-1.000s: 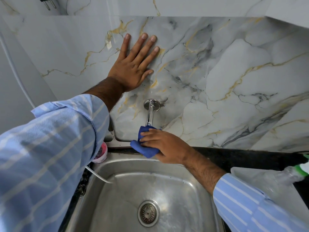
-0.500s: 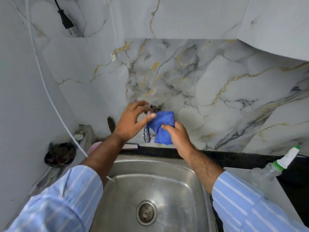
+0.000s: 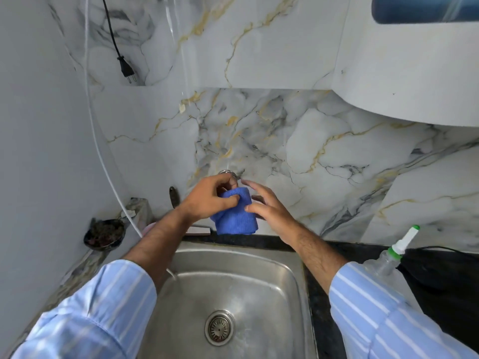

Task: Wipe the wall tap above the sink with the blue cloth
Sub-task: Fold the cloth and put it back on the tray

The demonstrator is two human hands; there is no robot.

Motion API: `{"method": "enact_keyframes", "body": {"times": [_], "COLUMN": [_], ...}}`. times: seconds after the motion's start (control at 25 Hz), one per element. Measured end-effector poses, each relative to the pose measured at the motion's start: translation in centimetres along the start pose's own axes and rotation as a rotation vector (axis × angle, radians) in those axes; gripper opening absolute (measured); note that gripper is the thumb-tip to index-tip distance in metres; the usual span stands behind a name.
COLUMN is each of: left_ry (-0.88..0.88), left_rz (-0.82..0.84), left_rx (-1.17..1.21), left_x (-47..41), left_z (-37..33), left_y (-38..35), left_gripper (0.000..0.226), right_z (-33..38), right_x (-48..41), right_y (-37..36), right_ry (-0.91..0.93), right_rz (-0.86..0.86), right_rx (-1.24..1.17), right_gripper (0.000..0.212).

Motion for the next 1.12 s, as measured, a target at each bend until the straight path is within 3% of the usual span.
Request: {"method": "enact_keyframes", "body": {"times": [0.08, 0.2, 0.36, 0.52, 0.6, 0.76, 0.88, 1.04, 1.12], "left_ry": [0.016, 0.014, 0.102, 0.339, 0.436, 0.538, 0.491, 0.457, 0.499], "left_rz": [0.077, 0.117, -0.031, -0.136, -0.125, -0.069, 0.071, 0.176, 0.232], "left_rx": [-0.006, 0.025, 0.275, 0.507, 0.546, 0.464, 0.394, 0.103, -0.018], "left_x": [0.4, 1.0, 2.0, 2.7, 3.1, 3.9, 4.4, 4.0, 3.3], "left_z": [-1.9, -3.5, -3.9, -3.1, -2.5, -1.5, -1.2, -0.8, -0.5], "left_y": [0.1, -0.6, -3.3, -9.2, -13.1, -21.6, -28.3, -36.5, -40.0], "left_gripper": [0.009, 0.01, 0.014, 0.008, 0.008, 0.013, 0.017, 0.02, 0.022], "right_z": [0.7, 1.0, -0.5, -3.0, -4.5, -8.1, -11.2, -17.1, -20.1], "right_x": [1.3, 3.2, 6.7, 11.0, 13.5, 19.0, 22.7, 26.4, 27.4], "right_y": [1.6, 3.9, 8.3, 13.0, 15.1, 19.8, 23.4, 27.2, 28.7], "right_ry": [0.042, -0.012, -0.201, -0.321, -0.382, -0.497, -0.605, -0.761, -0.812], "right_rz": [0.051, 0.107, 0.129, -0.03, -0.103, -0.17, -0.252, -0.362, -0.323], "right_rx": [0.216, 0.302, 0.092, -0.335, -0.356, -0.149, -0.066, 0.108, 0.317], "right_gripper": [0.049, 0.041, 0.029, 0.028, 0.023, 0.033, 0.033, 0.029, 0.023]}}
Point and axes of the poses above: each hand's wrist, its own x-axis away from the middle knuckle, its own y-axis out of the back of the hand, z = x × y, the point moved 1 cm from there along -x, towards the middle knuckle, and after that the axes turned 1 degree about z, right-handed, at the moved point
